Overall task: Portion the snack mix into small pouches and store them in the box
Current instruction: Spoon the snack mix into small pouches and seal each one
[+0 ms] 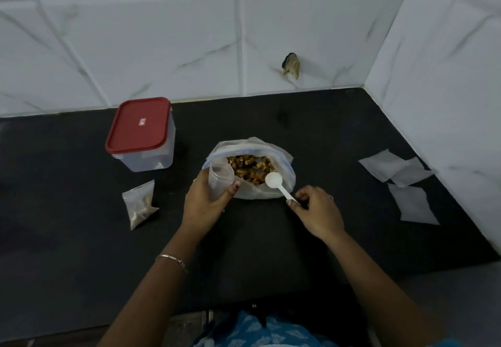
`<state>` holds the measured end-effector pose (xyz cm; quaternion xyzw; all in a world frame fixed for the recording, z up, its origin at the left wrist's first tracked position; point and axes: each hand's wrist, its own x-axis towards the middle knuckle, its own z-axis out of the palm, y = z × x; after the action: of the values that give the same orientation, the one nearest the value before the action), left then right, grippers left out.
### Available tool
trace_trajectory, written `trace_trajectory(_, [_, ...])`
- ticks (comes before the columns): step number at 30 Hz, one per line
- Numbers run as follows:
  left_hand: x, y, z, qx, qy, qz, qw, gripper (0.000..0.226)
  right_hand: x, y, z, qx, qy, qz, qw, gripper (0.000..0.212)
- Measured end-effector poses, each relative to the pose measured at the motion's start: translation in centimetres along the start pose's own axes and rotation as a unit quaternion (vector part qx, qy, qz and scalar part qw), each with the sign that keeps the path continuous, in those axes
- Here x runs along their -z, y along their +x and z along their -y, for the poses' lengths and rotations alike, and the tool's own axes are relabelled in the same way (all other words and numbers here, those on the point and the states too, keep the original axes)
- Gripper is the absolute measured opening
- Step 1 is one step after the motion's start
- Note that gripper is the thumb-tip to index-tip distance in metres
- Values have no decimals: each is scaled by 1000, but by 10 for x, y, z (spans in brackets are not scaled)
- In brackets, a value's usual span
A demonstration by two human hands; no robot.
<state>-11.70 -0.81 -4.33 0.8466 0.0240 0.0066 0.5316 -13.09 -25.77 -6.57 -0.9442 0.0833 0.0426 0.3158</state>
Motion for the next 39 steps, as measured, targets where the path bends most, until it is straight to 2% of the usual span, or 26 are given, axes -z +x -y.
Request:
trace_trajectory(5, [7,-1,9,29,-14,-13,999,61,0,-4,5,52,-27,-15,998,7])
trace_trajectory(11, [16,5,18,16,16,-12,1000,58,18,11,38,203,-70,-85,973,7])
trace_trajectory(14, [19,8,15,6,57,-8,998,54,15,33,53,292,-183,-125,930,20])
trace_trajectory(17, [16,13,12,1,49,17,999,62,8,54,68,371,-323,-94,866,41])
trace_trajectory(19, [15,19,10,12,44,35,998,67,6,66,81,393,-394,-75,828,36])
trace_trajectory(21, [14,25,9,32,34,48,998,69,6,75,92,397,-427,-54,811,23])
trace_trajectory(25, [15,39,9,68,3,63,996,66,-1,94,102,371,-414,5,831,16])
trace_trajectory(28, [14,45,9,93,-30,86,991,58,-9,105,102,314,-349,18,883,18])
trace_trajectory(30, [12,46,9,97,-59,95,989,54,-9,110,101,301,-306,25,903,19])
trace_trajectory(34, [10,51,12,107,-71,88,988,57,3,118,97,313,-249,38,916,22])
trace_trajectory(39, [9,52,17,114,-69,81,988,61,18,128,91,341,-240,77,906,27])
